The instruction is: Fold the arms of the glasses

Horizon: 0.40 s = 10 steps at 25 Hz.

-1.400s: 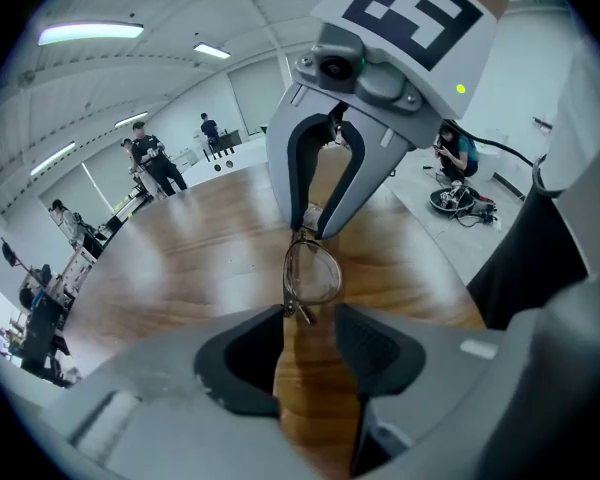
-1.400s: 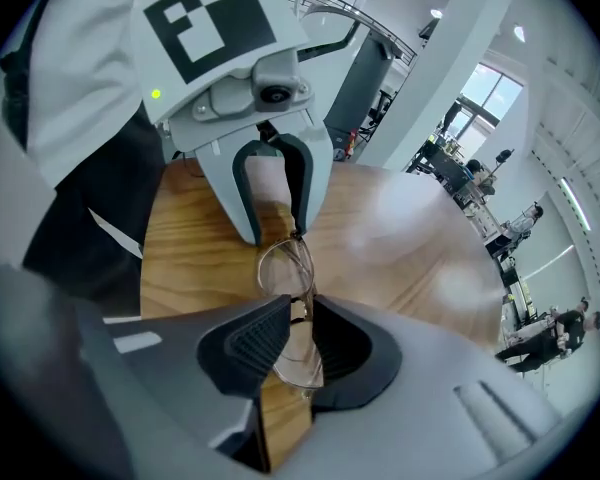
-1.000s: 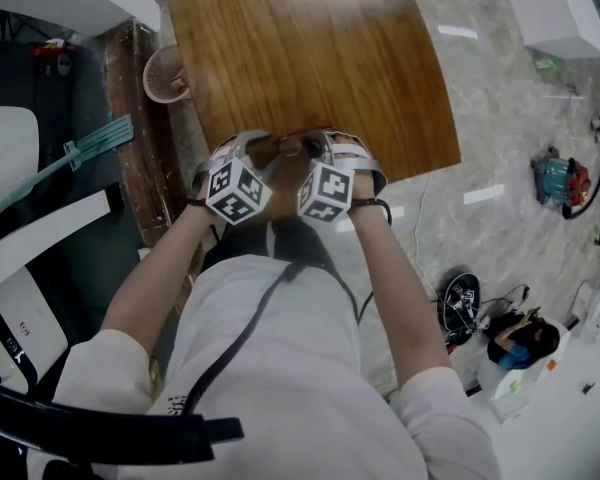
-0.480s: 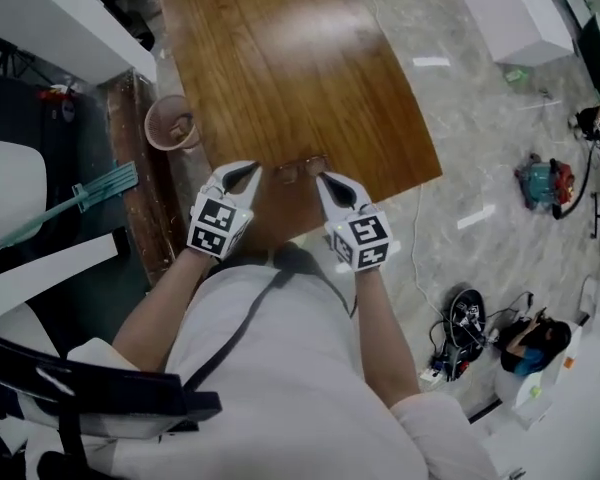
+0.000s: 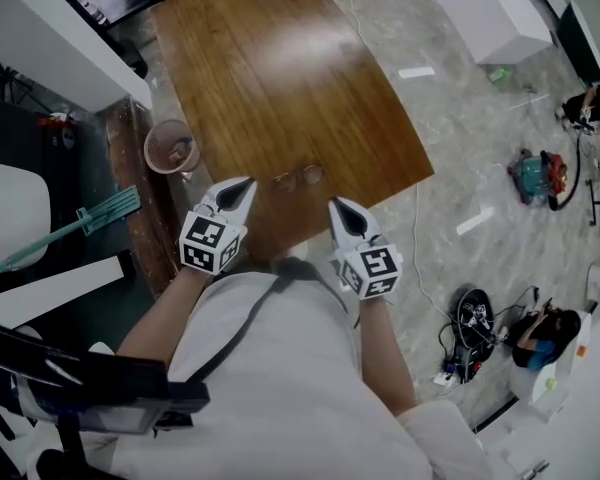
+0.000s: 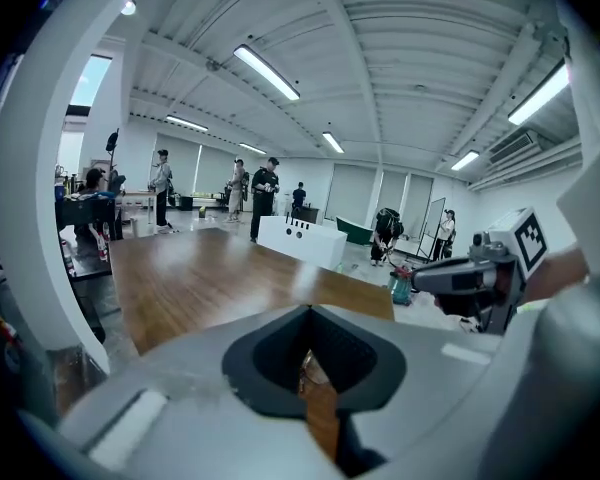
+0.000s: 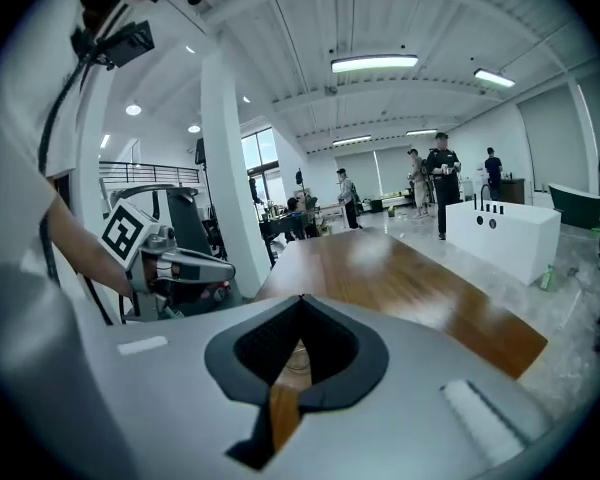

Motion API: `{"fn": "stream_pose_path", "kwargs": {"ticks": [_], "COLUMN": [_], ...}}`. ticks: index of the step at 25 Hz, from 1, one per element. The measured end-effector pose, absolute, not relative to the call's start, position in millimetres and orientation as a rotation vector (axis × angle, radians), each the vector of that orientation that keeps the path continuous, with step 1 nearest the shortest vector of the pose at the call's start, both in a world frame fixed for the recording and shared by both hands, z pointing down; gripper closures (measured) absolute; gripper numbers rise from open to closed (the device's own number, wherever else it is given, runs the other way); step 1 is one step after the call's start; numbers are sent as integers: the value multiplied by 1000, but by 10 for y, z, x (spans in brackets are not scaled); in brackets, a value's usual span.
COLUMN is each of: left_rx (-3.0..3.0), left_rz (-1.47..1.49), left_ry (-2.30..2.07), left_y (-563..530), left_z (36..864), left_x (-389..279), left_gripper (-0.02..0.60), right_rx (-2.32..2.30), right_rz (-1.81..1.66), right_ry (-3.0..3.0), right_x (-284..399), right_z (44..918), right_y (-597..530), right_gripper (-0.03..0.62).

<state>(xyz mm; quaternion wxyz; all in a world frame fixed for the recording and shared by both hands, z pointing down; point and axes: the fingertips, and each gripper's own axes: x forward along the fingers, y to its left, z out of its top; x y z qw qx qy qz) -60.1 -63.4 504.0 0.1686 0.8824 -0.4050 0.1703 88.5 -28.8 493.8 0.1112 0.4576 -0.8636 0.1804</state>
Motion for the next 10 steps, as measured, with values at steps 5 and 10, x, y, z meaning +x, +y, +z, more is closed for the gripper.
{"fn": "stream_pose_path", "kwargs": {"ticks": [5, 10], "left_rx": [2530, 2503], "left_rz": [518, 531], "left_ry": [-1125, -1120], "left_y": [-569, -560], "left_z": [5082, 5147], "left_x": [-549, -476], "left_gripper": [578, 578], "right_rx": [1325, 1303], "right_rz": [515, 527], "right_ry": [-2519, -2525], "right_x": [901, 930], "right_z": [4969, 4985], "right_y": [-266, -271], "right_gripper": [586, 586]}}
